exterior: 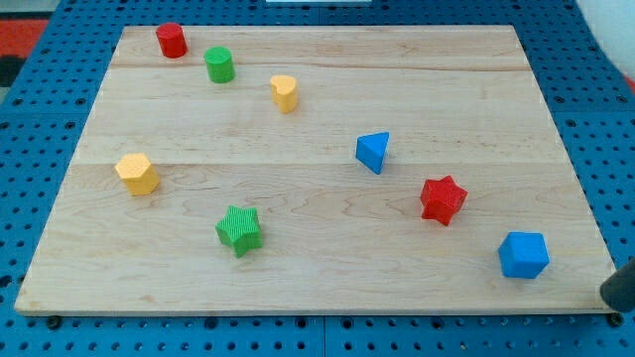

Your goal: Push the green star slightly up

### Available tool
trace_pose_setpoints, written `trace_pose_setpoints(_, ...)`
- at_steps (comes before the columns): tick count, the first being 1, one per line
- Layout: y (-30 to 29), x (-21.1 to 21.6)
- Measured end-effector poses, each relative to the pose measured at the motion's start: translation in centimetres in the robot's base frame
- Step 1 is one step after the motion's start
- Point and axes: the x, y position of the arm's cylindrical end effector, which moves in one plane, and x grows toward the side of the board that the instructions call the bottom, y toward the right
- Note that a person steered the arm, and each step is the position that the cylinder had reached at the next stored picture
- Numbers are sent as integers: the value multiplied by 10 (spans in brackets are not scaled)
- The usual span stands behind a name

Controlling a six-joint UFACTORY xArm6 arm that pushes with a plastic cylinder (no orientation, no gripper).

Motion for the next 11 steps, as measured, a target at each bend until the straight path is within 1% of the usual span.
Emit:
trace_pose_setpoints(1,-18,0)
trace_pose_setpoints(4,-171,0)
trace_pose_setpoints(6,-250,0)
trace_pose_setpoints(7,-318,-1)
trace_pose_setpoints(8,-364,-21)
trace_pose_setpoints(9,-363,-72)
trace_pose_setpoints(10,-344,-99)
trace_pose_setpoints(11,-344,-117)
